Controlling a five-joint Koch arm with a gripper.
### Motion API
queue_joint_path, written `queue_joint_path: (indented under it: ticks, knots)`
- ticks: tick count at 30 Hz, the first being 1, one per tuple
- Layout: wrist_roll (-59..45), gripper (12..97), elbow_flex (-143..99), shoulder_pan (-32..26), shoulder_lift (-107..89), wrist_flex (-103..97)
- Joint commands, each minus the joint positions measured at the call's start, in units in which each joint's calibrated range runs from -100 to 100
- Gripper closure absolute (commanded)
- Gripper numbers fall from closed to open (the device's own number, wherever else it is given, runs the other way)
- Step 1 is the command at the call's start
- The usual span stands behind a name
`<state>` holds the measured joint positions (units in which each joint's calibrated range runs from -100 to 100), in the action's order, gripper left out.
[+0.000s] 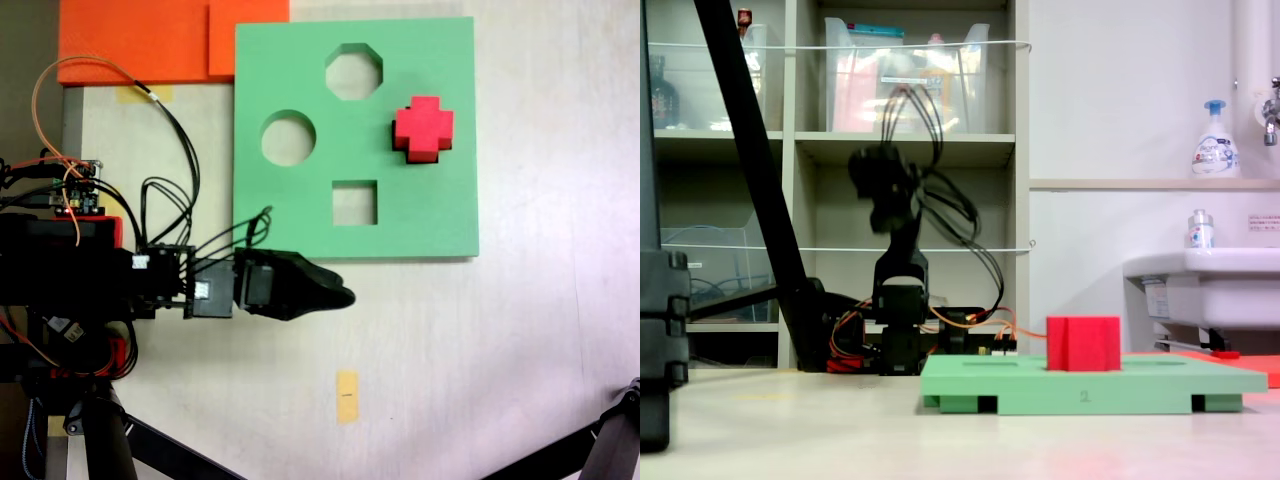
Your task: Put the cross columnar block into the corresponding hole
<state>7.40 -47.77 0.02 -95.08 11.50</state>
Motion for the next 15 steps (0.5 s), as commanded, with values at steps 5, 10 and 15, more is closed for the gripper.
queue_joint_path:
  ticks: [5, 10, 15]
  knots:
    - [-3.37, 60.7, -29.40, 0.59, -4.92, -20.79]
    - [-3.47, 60.7, -46.85, 0.49, -4.92, -21.66]
    - [-3.57, 60.8, -52.23, 0.34, -4.92, -21.37]
